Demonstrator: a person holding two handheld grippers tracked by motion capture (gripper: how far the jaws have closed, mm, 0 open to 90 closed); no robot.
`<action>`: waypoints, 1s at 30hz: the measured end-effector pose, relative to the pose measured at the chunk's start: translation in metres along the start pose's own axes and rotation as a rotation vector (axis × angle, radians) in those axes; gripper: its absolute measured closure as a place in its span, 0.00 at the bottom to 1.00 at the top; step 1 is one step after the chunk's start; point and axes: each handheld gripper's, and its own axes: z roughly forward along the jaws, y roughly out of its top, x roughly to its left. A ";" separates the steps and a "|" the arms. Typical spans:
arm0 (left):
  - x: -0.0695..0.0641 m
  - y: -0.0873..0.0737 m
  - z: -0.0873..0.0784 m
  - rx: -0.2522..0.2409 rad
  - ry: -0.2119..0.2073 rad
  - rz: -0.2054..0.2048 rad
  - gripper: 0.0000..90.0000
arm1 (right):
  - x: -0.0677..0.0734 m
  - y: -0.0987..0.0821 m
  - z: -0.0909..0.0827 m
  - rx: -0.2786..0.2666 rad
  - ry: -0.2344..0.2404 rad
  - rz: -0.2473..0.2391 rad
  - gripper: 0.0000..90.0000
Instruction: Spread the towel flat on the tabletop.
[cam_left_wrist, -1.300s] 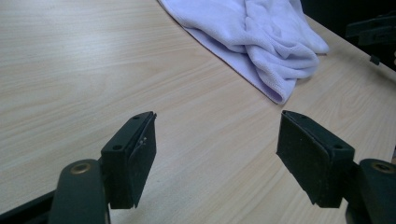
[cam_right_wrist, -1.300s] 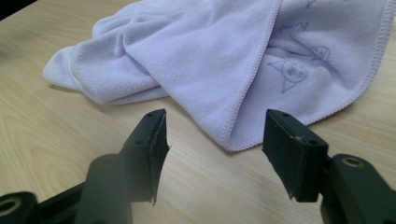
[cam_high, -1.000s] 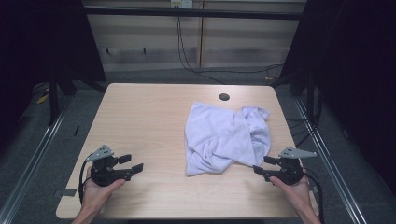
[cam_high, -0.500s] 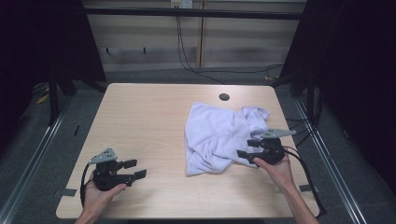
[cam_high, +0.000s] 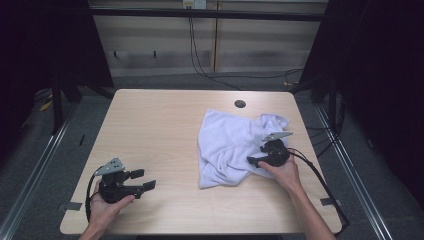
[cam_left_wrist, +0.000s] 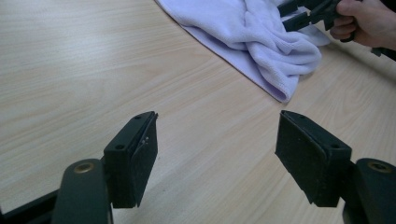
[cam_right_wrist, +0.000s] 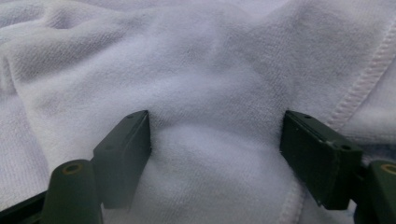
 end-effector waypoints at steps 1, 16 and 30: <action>0.000 0.000 0.000 0.001 -0.001 0.000 0.33 | 0.000 0.000 0.000 0.000 0.003 0.010 0.30; -0.003 0.003 0.005 0.008 -0.015 0.002 0.35 | 0.037 -0.012 -0.009 -0.023 0.116 -0.020 0.82; -0.034 0.022 0.044 0.052 -0.160 0.104 0.63 | 0.123 -0.018 -0.005 -0.007 0.302 -0.166 0.76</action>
